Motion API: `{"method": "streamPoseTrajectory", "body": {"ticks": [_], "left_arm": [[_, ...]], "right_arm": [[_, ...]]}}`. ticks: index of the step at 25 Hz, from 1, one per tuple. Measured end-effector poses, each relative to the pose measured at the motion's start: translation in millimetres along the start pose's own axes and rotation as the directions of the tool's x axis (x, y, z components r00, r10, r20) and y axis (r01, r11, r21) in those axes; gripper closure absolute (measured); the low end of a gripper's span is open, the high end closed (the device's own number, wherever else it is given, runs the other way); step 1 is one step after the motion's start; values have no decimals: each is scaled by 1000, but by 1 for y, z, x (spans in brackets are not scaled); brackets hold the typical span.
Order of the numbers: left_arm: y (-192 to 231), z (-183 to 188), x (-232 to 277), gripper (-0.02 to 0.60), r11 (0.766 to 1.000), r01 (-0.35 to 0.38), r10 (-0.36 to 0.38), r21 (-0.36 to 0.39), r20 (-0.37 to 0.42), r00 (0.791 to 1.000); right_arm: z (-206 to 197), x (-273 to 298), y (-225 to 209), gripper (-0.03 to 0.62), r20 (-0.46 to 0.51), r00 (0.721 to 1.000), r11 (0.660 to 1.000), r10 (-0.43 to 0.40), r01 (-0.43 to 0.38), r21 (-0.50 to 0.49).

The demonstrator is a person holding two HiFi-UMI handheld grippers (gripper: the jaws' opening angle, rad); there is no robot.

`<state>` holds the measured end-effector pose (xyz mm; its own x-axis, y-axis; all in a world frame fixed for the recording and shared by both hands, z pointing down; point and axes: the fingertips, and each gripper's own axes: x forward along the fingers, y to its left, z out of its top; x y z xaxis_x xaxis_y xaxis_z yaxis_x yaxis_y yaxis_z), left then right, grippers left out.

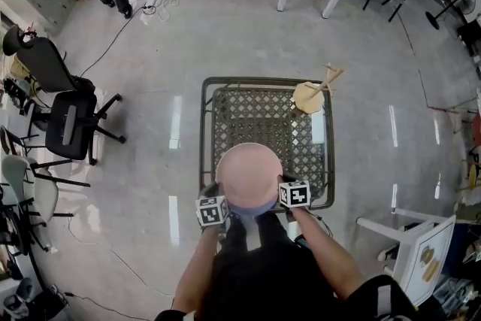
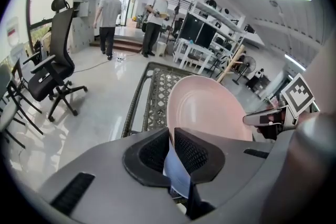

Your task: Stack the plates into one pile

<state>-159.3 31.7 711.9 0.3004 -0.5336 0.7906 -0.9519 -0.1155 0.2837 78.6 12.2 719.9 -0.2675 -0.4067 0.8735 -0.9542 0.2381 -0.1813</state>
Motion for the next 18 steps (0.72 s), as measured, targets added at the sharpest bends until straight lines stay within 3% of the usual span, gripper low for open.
{"method": "streamPoseTrajectory", "body": {"ticks": [18], "left_arm": [[21, -67, 18, 541, 995, -20, 9, -99, -108, 994]], "right_arm": [[-50, 40, 8, 557, -166, 986, 999, 9, -17, -46]]}}
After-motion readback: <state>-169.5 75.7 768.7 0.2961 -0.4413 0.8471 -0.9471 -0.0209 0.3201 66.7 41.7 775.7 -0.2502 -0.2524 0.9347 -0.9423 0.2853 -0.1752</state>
